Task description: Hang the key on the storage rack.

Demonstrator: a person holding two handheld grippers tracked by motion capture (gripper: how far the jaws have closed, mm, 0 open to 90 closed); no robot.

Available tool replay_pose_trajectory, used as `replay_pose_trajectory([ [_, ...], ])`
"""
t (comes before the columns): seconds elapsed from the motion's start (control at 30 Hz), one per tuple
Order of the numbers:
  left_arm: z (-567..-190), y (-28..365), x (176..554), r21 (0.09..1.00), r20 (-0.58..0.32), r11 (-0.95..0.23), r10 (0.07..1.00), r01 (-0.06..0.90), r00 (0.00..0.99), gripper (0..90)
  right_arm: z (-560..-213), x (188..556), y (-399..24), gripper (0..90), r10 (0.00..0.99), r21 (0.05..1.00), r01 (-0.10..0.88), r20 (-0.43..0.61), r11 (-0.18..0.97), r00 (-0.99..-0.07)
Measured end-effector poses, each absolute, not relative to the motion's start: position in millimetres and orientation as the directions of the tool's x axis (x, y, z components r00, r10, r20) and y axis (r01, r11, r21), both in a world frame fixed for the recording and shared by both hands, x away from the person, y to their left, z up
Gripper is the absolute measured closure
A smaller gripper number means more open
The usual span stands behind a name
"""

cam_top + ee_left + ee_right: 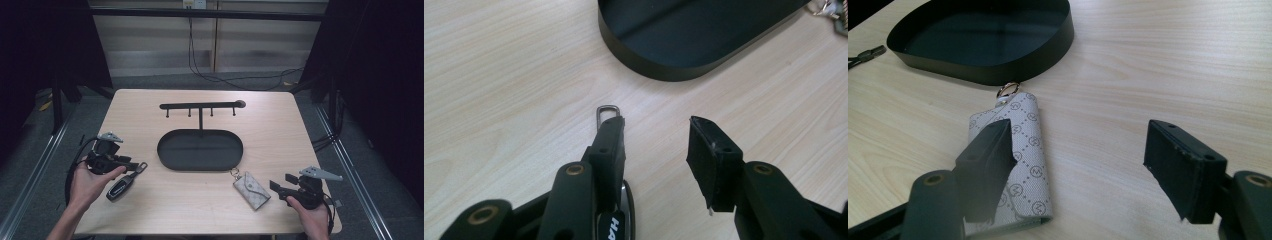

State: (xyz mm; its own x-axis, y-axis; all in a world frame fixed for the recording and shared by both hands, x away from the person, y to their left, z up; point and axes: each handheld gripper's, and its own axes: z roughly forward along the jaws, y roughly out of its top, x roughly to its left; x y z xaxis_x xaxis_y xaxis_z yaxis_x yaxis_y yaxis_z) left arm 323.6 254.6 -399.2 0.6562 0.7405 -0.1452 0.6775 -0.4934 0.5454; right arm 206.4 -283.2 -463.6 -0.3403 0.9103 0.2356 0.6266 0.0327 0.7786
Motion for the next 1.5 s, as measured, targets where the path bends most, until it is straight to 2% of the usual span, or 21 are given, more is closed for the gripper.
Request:
replay_pose_trajectory([
  [0.27,-405,252,336,0.479,-0.108,-0.544,0.743,0.689,0.661,59.7,-464,207,-283,27.8,0.911,0.776,0.630,0.234,0.035,-0.339],
  [0.77,-425,249,361,0.338,-0.133,-0.587,0.744,0.736,0.655,65.9,-465,208,-283,27.8,0.909,0.772,0.635,0.237,0.038,-0.343],
  [1.13,-441,238,376,0.247,-0.136,-0.613,0.745,0.750,0.653,64.4,-465,208,-283,27.7,0.910,0.770,0.637,0.234,0.042,-0.343],
  [1.5,-449,236,386,0.215,-0.151,-0.626,0.737,0.750,0.659,66.6,-466,208,-283,27.6,0.908,0.767,0.641,0.240,0.039,-0.342],
])
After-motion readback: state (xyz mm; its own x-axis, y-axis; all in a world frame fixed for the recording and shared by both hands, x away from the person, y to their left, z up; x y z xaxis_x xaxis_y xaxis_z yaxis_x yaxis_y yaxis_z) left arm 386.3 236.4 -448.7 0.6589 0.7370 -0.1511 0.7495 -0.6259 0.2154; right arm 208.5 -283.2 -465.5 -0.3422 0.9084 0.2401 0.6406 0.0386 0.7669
